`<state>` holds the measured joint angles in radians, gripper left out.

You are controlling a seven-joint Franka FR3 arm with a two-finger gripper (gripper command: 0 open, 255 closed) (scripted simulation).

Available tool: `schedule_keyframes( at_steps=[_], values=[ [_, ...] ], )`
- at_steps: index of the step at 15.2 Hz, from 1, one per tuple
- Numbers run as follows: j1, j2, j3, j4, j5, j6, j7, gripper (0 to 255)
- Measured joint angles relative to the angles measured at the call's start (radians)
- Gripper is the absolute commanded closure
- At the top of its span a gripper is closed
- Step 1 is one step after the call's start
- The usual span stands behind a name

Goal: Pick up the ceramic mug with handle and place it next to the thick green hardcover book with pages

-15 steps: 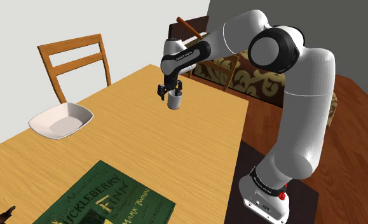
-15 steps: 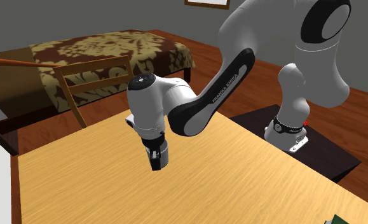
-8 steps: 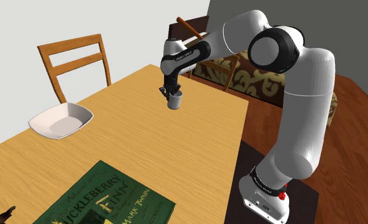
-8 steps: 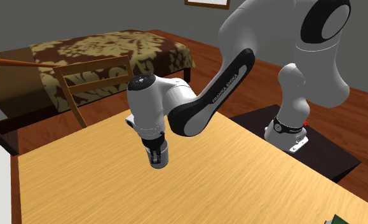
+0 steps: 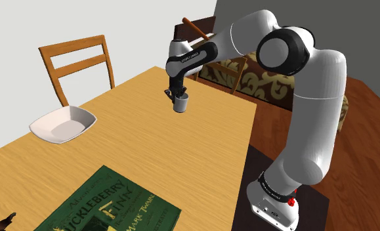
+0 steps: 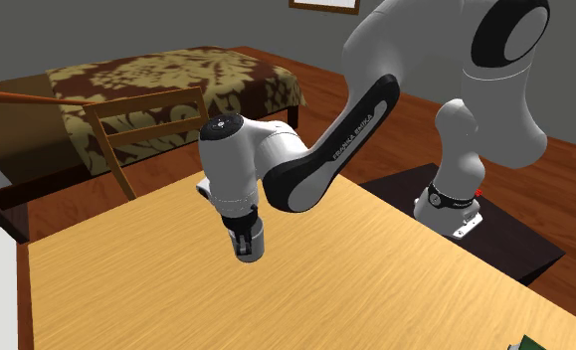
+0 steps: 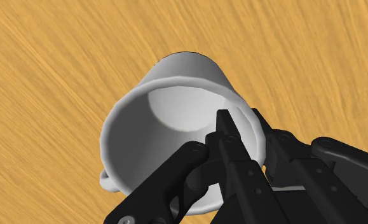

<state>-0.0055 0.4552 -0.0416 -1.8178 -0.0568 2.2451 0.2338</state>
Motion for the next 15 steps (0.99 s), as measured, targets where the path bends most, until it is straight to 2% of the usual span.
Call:
schedule_keyframes(
  at_steps=[15],
  values=[
    [0.001,-0.102,0.0,0.054,0.001,-0.155,-0.008,255]
  ],
)
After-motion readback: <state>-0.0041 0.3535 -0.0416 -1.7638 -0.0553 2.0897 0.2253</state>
